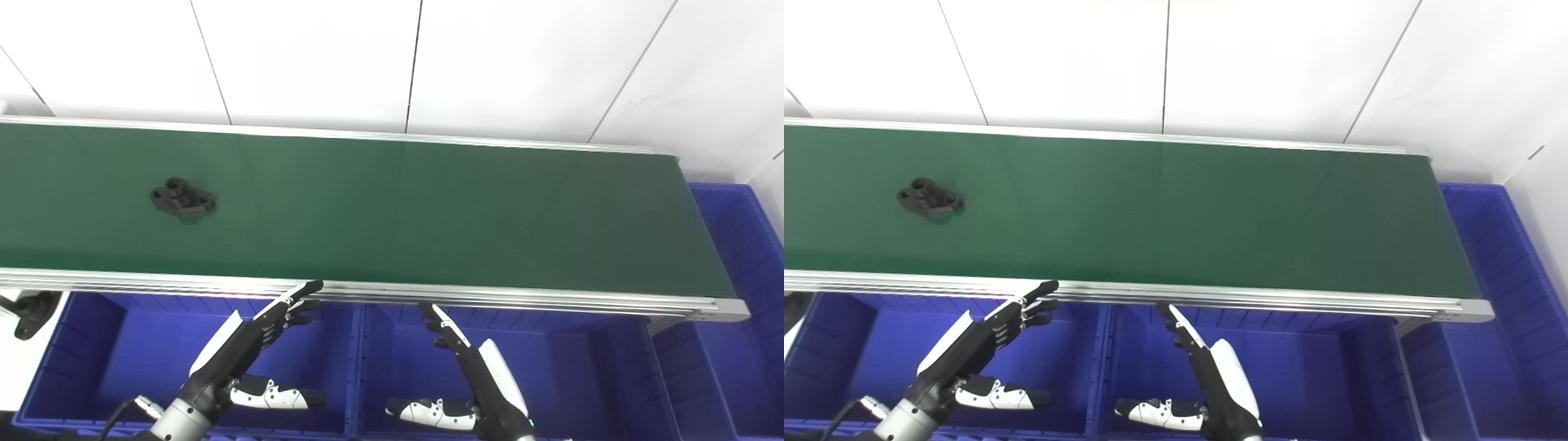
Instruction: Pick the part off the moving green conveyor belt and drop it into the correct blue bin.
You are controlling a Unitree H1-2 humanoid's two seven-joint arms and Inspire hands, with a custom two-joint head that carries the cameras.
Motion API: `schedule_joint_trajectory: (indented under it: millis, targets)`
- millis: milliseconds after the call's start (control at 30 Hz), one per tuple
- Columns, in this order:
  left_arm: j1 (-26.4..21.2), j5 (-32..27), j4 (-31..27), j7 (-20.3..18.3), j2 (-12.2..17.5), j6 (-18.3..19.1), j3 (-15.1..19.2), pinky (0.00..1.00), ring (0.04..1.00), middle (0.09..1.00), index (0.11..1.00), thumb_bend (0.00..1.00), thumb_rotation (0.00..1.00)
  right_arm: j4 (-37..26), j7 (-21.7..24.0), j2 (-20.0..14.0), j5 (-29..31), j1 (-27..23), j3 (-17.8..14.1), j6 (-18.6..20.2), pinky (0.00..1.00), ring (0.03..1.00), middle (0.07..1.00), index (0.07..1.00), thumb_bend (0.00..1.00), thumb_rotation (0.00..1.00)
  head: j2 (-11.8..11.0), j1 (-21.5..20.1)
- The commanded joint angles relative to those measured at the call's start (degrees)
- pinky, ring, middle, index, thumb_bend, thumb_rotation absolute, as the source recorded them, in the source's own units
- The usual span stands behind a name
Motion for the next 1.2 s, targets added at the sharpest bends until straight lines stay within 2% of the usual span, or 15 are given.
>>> schedule_joint_trajectory:
  millis: [0,133,533,767,867,1000,1033,1167]
  targets:
    - [-0.3,-0.5,-0.5,1.0,-0.2,-2.2,0.1,0.84,0.891,0.953,0.904,0.78,0.19,-0.4,-1.0,0.2,0.4,-0.3,-0.2,-4.2,0.83,0.892,0.926,0.939,0.76,0.33,0.0,0.1]
    - [-0.6,0.0,0.6,1.5,-0.4,-3.8,0.2,0.83,0.871,0.937,0.891,0.78,0.22,0.1,-1.1,0.5,0.4,-0.5,-0.5,-4.8,0.83,0.891,0.922,0.936,0.76,0.33,-0.2,0.0]
    - [-1.3,-0.5,2.7,2.4,-0.7,-5.9,0.3,0.82,0.858,0.922,0.886,0.76,0.2,1.6,-1.8,1.7,3.4,-1.7,-2.0,-7.8,0.81,0.873,0.902,0.931,0.77,0.35,-1.2,0.8]
    - [-1.5,-0.9,3.8,2.6,-1.2,-6.6,0.4,0.81,0.849,0.915,0.877,0.77,0.21,-2.8,-2.2,2.0,6.3,-1.6,-3.2,-11.0,0.86,0.893,0.921,0.93,0.77,0.37,-2.2,1.6]
    - [-1.7,-0.7,4.1,2.7,-1.5,-7.0,0.6,0.81,0.847,0.906,0.872,0.77,0.21,-5.9,-1.3,2.0,7.0,-2.1,-3.5,-9.6,0.87,0.896,0.918,0.933,0.77,0.39,-2.3,1.8]
    - [-1.7,-0.6,3.6,2.8,-1.7,-6.0,0.6,0.8,0.842,0.898,0.871,0.77,0.22,-10.7,0.6,2.2,5.3,-5.2,-4.0,-6.3,0.87,0.898,0.922,0.937,0.76,0.39,-3.4,4.1]
    - [-1.7,-0.2,4.2,3.1,-2.1,-7.0,0.6,0.8,0.841,0.897,0.87,0.77,0.22,-11.4,1.1,2.4,4.8,-6.2,-4.3,-5.4,0.87,0.898,0.922,0.937,0.76,0.38,-4.2,7.0]
    - [-1.7,1.0,5.3,3.7,-2.7,-8.0,0.2,0.75,0.819,0.88,0.845,0.79,0.22,-11.8,2.3,2.5,4.0,-9.8,-5.5,-4.1,0.84,0.876,0.888,0.916,0.76,0.36,-6.2,11.5]
